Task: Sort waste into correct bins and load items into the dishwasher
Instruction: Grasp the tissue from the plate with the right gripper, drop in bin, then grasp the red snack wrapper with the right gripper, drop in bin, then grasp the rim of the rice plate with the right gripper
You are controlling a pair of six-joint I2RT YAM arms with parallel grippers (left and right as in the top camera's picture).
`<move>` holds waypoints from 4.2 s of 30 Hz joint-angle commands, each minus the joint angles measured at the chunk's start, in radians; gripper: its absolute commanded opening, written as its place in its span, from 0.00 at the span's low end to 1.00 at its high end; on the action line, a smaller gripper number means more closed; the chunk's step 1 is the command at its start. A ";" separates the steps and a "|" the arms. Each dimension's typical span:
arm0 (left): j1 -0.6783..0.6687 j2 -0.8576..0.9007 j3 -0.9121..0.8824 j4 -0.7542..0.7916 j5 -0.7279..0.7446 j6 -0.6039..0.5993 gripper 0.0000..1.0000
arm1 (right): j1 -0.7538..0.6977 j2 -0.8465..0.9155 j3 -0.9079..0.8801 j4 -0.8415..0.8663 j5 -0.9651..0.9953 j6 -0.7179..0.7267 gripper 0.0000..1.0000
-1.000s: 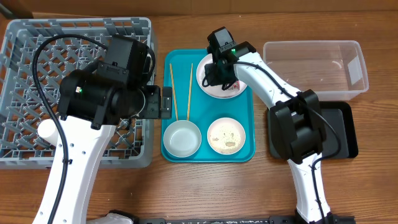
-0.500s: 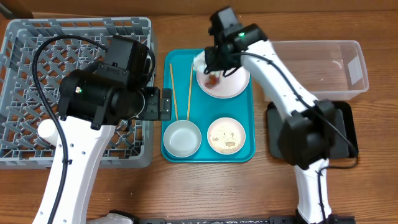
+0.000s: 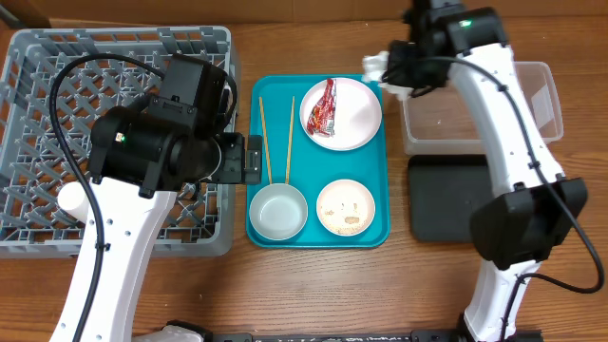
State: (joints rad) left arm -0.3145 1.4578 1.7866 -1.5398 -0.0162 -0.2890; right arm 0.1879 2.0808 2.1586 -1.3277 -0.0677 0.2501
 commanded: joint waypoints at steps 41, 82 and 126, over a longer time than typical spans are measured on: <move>0.000 -0.007 0.017 -0.004 -0.010 -0.010 1.00 | 0.260 0.311 -0.143 0.443 0.104 0.227 0.47; 0.000 -0.007 0.017 -0.004 -0.010 -0.011 1.00 | -0.107 -0.067 -0.350 0.219 0.313 0.085 0.56; 0.000 -0.007 0.017 0.003 -0.010 -0.011 1.00 | 0.601 -0.451 -1.073 0.491 -0.002 -0.009 0.40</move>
State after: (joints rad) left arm -0.3145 1.4578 1.7866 -1.5383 -0.0196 -0.2890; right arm 0.7918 1.5513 1.0874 -0.8539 -0.0643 0.3000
